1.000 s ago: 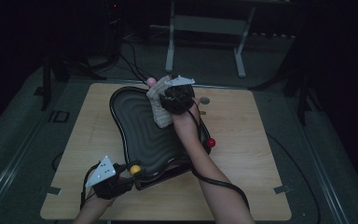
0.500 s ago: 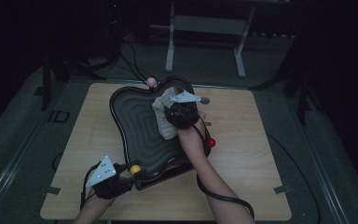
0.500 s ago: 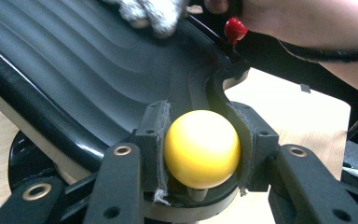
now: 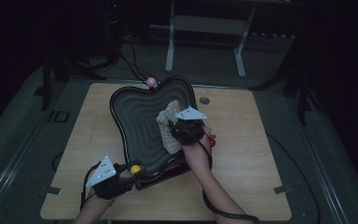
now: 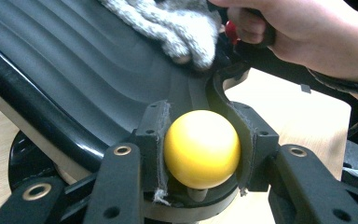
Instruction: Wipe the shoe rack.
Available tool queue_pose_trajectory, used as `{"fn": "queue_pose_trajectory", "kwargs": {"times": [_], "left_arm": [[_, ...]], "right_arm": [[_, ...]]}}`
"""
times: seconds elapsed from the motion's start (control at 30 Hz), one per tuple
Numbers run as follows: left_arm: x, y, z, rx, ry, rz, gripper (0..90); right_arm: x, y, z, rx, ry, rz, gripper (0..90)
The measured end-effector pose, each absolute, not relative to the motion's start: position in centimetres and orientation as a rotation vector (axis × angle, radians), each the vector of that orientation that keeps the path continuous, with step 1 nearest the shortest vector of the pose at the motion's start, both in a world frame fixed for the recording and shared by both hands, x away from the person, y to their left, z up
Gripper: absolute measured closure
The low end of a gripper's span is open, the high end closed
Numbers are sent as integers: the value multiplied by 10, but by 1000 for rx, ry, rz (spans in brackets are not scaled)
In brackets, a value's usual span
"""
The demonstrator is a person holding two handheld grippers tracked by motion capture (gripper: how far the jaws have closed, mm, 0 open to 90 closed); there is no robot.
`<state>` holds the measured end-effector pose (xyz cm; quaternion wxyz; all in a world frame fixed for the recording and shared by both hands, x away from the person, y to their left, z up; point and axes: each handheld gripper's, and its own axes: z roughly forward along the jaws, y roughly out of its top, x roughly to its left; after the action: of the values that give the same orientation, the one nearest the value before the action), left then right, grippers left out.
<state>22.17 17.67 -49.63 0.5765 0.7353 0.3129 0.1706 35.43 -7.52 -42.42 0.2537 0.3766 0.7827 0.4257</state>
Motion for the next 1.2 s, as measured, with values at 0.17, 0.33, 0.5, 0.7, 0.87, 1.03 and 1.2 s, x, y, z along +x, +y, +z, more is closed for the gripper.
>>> {"fn": "queue_pose_trajectory", "kwargs": {"times": [0.17,0.33,0.5,0.7,0.87,1.03,1.2], "left_arm": [[222,177,-496,1720,733,400,594],[222,177,-496,1719,734,400,594],[222,176,-496,1719,736,400,594],[221,176,-497,1717,738,402,594],[221,176,-497,1717,738,400,595],[221,176,-497,1717,739,401,594],[221,176,-497,1716,739,399,594]], "right_arm": [[343,-82,-431,1021,2132,1162,679],[334,-88,-436,1020,2146,1169,679],[324,-90,-441,1006,2152,1150,679],[313,-97,-448,1009,2160,1159,679],[302,-100,-453,981,2178,1147,678],[297,-102,-455,961,2189,1138,677],[298,-102,-455,964,2192,1140,676]]}}
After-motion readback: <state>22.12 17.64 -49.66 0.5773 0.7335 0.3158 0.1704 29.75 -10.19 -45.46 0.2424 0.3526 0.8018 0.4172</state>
